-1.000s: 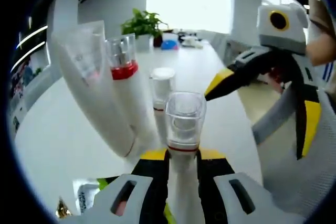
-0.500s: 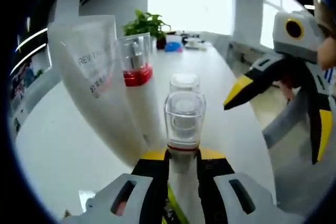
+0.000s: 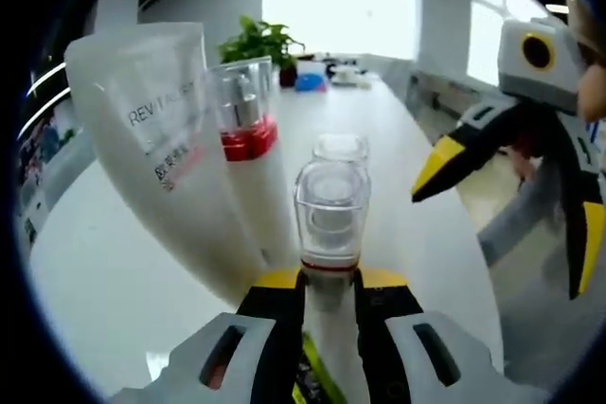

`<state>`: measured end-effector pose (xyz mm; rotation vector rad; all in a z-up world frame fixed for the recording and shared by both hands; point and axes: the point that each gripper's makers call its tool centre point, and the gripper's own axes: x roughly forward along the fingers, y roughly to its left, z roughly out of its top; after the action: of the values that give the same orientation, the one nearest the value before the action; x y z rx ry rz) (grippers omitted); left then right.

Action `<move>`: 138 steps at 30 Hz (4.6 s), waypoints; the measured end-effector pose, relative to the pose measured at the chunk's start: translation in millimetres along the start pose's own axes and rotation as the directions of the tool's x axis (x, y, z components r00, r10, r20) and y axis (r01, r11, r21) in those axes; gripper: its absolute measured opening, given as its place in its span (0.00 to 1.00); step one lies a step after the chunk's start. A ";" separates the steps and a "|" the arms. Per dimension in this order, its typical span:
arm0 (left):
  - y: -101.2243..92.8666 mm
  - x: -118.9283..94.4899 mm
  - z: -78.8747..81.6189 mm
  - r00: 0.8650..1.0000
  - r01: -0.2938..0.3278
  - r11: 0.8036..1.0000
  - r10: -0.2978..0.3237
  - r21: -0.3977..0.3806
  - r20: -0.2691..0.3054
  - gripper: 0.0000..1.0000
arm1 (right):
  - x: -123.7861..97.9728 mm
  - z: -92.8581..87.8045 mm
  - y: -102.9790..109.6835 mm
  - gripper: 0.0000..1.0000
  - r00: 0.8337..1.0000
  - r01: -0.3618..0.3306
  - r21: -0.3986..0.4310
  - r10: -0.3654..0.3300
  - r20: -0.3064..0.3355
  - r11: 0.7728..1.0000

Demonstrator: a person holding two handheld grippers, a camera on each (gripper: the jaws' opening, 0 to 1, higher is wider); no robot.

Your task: Arrange the skincare products in the storage area until every visible bottle or jar stands upright without overlapping.

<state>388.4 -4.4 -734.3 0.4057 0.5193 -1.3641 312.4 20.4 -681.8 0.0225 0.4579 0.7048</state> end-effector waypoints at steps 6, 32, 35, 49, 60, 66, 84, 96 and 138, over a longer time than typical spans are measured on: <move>-1.5 0.1 -3.8 1.000 0.006 1.000 -0.007 -0.018 -0.016 0.20 | -1.5 -2.2 -2.5 0.72 1.000 0.004 -0.007 -0.004 -0.012 1.000; -24.8 -69.3 -43.2 0.990 -0.127 0.970 0.111 -0.208 -0.088 0.54 | -11.7 2.6 -15.6 0.78 0.999 0.041 -0.002 -0.041 0.009 0.999; -26.7 -78.9 -48.9 0.987 -0.154 0.957 0.135 -0.247 -0.090 0.57 | -15.4 7.3 -16.4 0.81 0.998 0.052 0.002 -0.052 0.021 0.999; -42.9 -119.8 -63.1 0.967 -0.255 0.895 0.242 -0.366 -0.080 0.65 | -21.7 15.7 0.5 0.83 0.999 0.024 -0.023 -0.023 0.025 0.999; -49.2 -153.2 -71.0 0.946 -0.317 0.846 0.314 -0.429 -0.079 0.72 | -26.0 25.0 14.0 0.85 0.999 0.019 -0.031 -0.017 0.043 0.999; -60.6 -171.5 -81.7 0.935 -0.348 0.826 0.342 -0.443 -0.098 0.75 | -30.4 30.8 20.6 0.86 0.998 0.022 -0.045 -0.019 0.055 0.999; -87.7 -208.5 -80.2 0.898 -0.421 0.761 0.425 -0.494 -0.110 0.79 | -46.4 35.2 22.2 0.86 0.996 0.038 -0.038 -0.034 0.086 0.999; -98.2 -216.8 -79.8 0.868 -0.475 0.729 0.481 -0.493 -0.125 0.82 | -54.6 34.4 18.9 0.86 0.995 0.054 -0.037 -0.051 0.089 0.998; -96.6 -214.6 -97.4 0.804 -0.578 0.629 0.548 -0.519 -0.230 0.81 | -55.3 12.2 12.1 0.82 0.997 0.070 -0.106 -0.067 0.028 0.992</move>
<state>255.5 208.2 -689.6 0.0821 0.7388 -0.5323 273.0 -3.5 -646.7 -0.0848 0.3949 0.6603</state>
